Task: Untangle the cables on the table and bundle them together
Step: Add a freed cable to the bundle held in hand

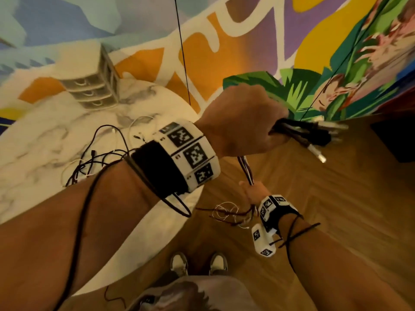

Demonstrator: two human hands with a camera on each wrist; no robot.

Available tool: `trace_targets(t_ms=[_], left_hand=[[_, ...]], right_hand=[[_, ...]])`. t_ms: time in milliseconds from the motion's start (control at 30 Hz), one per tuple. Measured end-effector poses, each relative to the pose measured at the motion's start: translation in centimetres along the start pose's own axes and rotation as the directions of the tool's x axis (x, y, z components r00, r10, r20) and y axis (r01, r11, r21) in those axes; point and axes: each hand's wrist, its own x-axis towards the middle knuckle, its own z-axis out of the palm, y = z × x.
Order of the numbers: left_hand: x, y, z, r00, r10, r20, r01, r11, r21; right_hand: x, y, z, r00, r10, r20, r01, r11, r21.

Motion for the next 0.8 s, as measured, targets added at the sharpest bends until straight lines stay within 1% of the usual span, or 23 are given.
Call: trace_targets(t_ms=[33,67,100,133,167,233,267,300,367,433,467,500,533,567,600,633,667,700,733,767,800], left_hand=[[0.0,0.0,0.3,0.999,0.034,-0.009,-0.034,0.999,0.027],[0.1,-0.2,0.5,0.999,0.05,-0.02,-0.049,0.998,0.032],[0.2,-0.5,0.5,0.998,0.049,-0.042,-0.048,0.998,0.029],[0.4,-0.8,0.1,0.996,0.043,-0.076,-0.041,0.999,0.029],[0.6,-1.1,-0.4,0.993,0.039,-0.115,-0.035,0.999,0.039],[1.0,-1.8,-1.3,0.988,0.017,-0.152,-0.007,0.998,0.063],[1.0,-2.0,-1.3,0.988,0.004,-0.151,0.005,0.998,0.059],[0.9,-2.0,-1.0,0.988,-0.004,-0.152,0.01,0.999,0.041],[0.5,-1.8,-0.2,0.988,-0.019,-0.151,0.014,0.999,-0.031],[0.2,-1.5,0.6,0.985,-0.1,-0.143,0.075,0.982,-0.175],[0.1,-1.4,1.2,0.974,-0.179,-0.137,0.139,0.956,-0.26],[-0.1,-1.4,2.0,0.955,-0.274,-0.112,0.219,0.909,-0.356],[-0.4,-1.3,2.9,0.927,-0.369,-0.062,0.301,0.834,-0.463],[-0.8,-1.1,3.9,0.895,-0.445,-0.002,0.368,0.741,-0.562],[-1.3,-0.8,4.8,0.862,-0.504,0.057,0.425,0.654,-0.626],[-1.9,-0.7,5.8,0.826,-0.551,0.117,0.479,0.578,-0.66],[-2.4,-0.5,6.5,0.787,-0.591,0.177,0.532,0.505,-0.68],[-3.0,-0.4,7.2,0.747,-0.622,0.235,0.579,0.434,-0.691],[-3.6,-0.3,7.8,0.721,-0.637,0.273,0.604,0.383,-0.699],[-4.2,-0.3,8.3,0.708,-0.636,0.305,0.618,0.351,-0.703],[-4.7,0.0,8.6,0.706,-0.622,0.339,0.625,0.322,-0.711]], right_hand=[[0.4,-0.4,0.1,1.0,0.029,0.008,-0.029,0.997,0.07],[0.6,-0.9,-0.1,0.999,0.037,-0.02,-0.033,0.985,0.169],[0.9,-1.1,-0.2,0.996,0.025,-0.08,-0.006,0.973,0.231],[1.0,-0.9,-0.2,0.992,0.005,-0.124,0.026,0.969,0.245],[1.2,-0.6,-0.1,0.99,-0.019,-0.143,0.048,0.978,0.203],[1.1,1.0,0.3,0.996,-0.033,-0.08,0.032,0.999,-0.014],[1.0,1.8,0.4,0.998,-0.03,-0.051,0.025,0.994,-0.105],[0.8,2.3,0.3,0.999,-0.03,-0.029,0.025,0.986,-0.165],[0.5,3.0,0.0,1.0,-0.023,-0.005,0.022,0.982,-0.185],[0.0,2.8,-0.3,0.995,-0.082,0.049,0.091,0.971,-0.219],[0.2,2.9,-0.6,0.986,-0.139,0.09,0.156,0.962,-0.225],[-0.3,2.3,-1.1,0.968,-0.217,0.123,0.24,0.946,-0.22],[-0.8,1.5,-1.7,0.945,-0.297,0.133,0.318,0.932,-0.173],[-1.8,0.4,-2.4,0.918,-0.379,0.119,0.389,0.917,-0.085],[-3.2,-1.1,-3.1,0.887,-0.455,0.083,0.453,0.891,0.036],[-4.8,-2.7,-4.1,0.859,-0.51,0.051,0.496,0.852,0.169],[-6.5,-4.4,-5.0,0.818,-0.573,0.038,0.536,0.786,0.307],[-7.9,-5.9,-6.0,0.784,-0.619,0.035,0.541,0.711,0.448],[-9.3,-7.3,-6.8,0.748,-0.662,0.055,0.493,0.609,0.621],[-10.3,-8.2,-7.3,0.712,-0.696,0.092,0.403,0.512,0.759],[-11.0,-9.0,-7.3,0.689,-0.716,0.118,0.344,0.465,0.815]])
